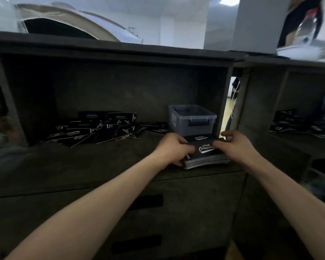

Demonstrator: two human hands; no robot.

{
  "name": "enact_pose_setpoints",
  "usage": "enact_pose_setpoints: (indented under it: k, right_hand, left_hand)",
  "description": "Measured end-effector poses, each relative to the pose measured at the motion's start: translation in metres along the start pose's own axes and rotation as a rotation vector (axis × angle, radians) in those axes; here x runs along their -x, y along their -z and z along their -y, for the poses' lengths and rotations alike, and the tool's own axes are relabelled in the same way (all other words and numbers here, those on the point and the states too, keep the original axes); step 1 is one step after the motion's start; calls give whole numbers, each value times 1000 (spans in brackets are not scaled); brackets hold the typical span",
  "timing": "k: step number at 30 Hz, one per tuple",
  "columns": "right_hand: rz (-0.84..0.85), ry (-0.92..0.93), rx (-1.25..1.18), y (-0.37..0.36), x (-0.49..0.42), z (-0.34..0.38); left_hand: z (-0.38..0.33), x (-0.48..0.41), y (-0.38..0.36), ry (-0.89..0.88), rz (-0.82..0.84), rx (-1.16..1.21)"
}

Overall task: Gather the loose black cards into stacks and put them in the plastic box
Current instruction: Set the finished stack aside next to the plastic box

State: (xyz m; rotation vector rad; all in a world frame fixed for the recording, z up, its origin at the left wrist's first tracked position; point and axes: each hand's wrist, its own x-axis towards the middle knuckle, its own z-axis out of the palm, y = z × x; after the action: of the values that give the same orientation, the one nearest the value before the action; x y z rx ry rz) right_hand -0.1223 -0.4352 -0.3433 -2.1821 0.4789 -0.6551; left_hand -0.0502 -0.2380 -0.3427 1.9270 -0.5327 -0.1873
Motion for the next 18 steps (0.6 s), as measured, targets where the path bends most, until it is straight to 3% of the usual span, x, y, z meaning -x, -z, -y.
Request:
enact_pose_setpoints:
  k: [6,9,11,14,18]
  right_hand:
    - [-65,138,284,-3,6,-9]
    - [-195,321,470,-19,13,7]
    - [-239,483,448,-39,21,27]
    - [-155,643,393,-85,28,67]
    - [139,709,314,-160,4,116]
  left_hand:
    - [13,-4,-13,-232,-224,-485]
    - [29,-1,15,-309,-298,-531]
    - [46,1,52,-306,-330,-583]
    - [82,2,128,-262,-378,-740]
    - [130,-4,231,-103,-463,-936]
